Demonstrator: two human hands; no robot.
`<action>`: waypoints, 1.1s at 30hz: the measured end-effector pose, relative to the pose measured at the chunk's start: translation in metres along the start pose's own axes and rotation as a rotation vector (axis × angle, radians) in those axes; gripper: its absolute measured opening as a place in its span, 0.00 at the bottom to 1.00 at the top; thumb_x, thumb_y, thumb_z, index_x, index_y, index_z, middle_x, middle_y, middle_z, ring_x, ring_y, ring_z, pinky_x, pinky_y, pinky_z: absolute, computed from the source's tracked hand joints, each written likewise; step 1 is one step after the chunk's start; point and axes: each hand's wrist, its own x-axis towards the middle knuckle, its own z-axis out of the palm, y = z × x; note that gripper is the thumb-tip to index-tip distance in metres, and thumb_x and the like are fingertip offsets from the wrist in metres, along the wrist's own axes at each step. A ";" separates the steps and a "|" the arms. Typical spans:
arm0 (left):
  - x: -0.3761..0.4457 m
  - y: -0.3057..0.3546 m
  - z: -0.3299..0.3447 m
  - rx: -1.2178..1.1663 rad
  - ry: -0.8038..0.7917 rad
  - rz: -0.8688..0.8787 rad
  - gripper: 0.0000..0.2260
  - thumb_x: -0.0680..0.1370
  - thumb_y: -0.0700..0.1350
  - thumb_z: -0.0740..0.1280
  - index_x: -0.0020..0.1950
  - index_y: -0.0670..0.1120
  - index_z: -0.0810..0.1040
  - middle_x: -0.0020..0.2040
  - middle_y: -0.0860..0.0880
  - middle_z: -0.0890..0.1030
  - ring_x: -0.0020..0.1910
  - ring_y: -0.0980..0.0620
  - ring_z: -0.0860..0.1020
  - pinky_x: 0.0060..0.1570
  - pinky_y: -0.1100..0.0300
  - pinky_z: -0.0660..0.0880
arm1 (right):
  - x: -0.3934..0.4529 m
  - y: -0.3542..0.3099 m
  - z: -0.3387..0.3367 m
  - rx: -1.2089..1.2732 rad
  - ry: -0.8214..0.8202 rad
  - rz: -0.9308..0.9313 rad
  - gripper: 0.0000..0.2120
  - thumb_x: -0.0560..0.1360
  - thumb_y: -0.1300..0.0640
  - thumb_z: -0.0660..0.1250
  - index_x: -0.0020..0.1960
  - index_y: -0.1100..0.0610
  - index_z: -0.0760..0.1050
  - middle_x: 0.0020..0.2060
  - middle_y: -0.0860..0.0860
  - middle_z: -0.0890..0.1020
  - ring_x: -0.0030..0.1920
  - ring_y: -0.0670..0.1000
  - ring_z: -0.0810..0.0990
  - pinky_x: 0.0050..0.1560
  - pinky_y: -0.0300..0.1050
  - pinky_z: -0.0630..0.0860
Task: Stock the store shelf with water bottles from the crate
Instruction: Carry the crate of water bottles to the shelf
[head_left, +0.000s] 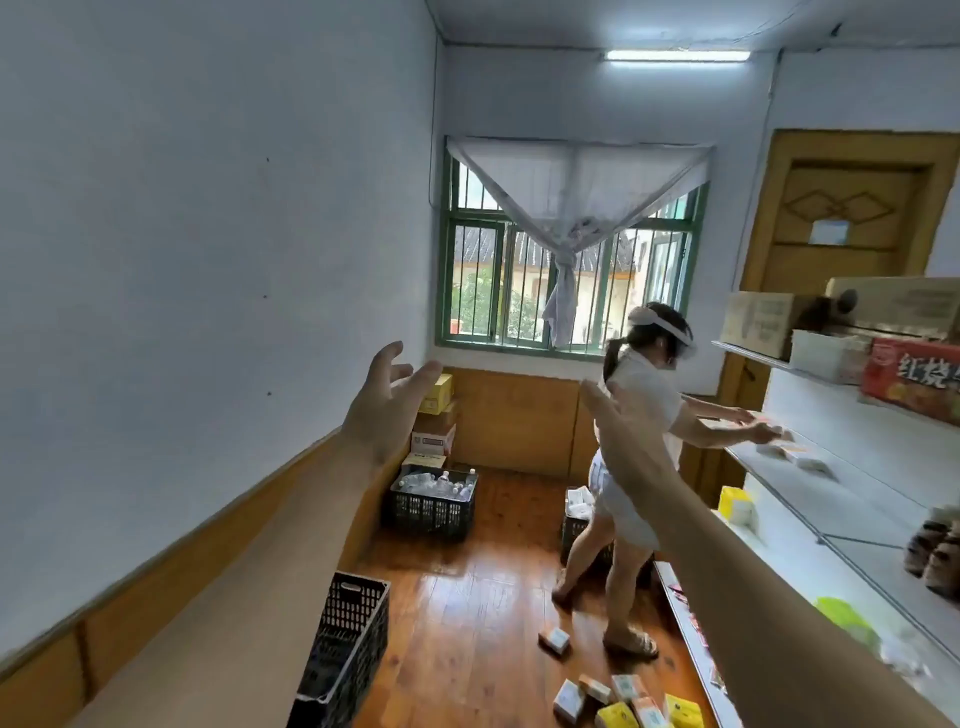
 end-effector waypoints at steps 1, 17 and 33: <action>0.016 -0.009 0.000 -0.005 0.000 0.002 0.31 0.78 0.66 0.61 0.78 0.57 0.58 0.75 0.49 0.68 0.72 0.45 0.69 0.69 0.43 0.69 | 0.015 0.003 0.012 -0.015 0.007 0.002 0.35 0.78 0.31 0.55 0.80 0.47 0.56 0.74 0.53 0.68 0.71 0.57 0.67 0.64 0.54 0.65; 0.246 -0.163 0.125 0.052 -0.047 -0.076 0.26 0.80 0.63 0.60 0.76 0.57 0.60 0.73 0.50 0.70 0.61 0.51 0.71 0.56 0.55 0.69 | 0.260 0.152 0.111 0.024 0.010 0.122 0.34 0.80 0.35 0.56 0.80 0.49 0.54 0.76 0.53 0.66 0.74 0.57 0.66 0.69 0.56 0.66; 0.502 -0.319 0.240 0.083 -0.033 -0.174 0.27 0.80 0.63 0.60 0.77 0.57 0.60 0.73 0.50 0.70 0.63 0.53 0.70 0.60 0.53 0.69 | 0.549 0.293 0.207 0.013 -0.087 0.149 0.34 0.79 0.34 0.57 0.80 0.48 0.55 0.75 0.51 0.68 0.73 0.55 0.67 0.64 0.50 0.67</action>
